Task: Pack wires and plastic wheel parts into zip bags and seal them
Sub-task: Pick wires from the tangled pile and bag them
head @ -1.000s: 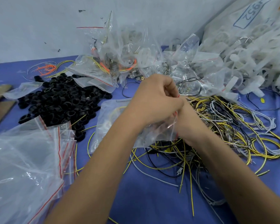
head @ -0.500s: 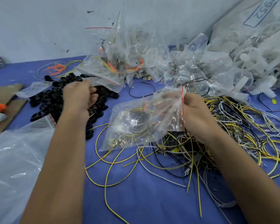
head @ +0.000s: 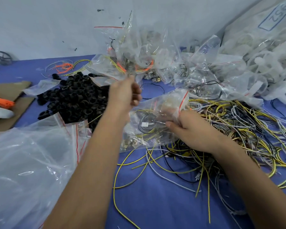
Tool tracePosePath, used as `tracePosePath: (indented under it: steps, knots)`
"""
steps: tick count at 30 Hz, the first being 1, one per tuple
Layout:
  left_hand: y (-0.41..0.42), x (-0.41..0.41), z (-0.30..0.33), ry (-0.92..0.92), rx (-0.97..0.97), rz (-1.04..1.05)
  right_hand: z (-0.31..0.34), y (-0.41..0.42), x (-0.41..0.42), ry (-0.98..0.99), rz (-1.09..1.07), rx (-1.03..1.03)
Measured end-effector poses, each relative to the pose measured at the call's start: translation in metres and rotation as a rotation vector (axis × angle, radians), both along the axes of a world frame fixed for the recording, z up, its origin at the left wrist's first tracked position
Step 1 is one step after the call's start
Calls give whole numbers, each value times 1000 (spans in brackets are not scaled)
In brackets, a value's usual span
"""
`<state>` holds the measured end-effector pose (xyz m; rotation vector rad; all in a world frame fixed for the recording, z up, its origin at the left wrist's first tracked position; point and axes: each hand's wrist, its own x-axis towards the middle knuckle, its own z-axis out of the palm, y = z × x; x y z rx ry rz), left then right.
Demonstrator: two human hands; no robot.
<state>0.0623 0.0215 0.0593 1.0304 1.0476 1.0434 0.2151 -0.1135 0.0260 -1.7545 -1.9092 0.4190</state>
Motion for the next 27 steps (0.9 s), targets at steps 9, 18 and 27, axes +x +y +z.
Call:
tracePosePath:
  steps: [9,18,27]
  knots:
    - [-56,56,-58,650,659,144,-6,6,3,63,-130,0]
    - [-68,72,-58,403,562,68,2,1,-2,614,110,-26]
    - [-41,49,-47,518,715,-22,-10,8,11,924,-110,33]
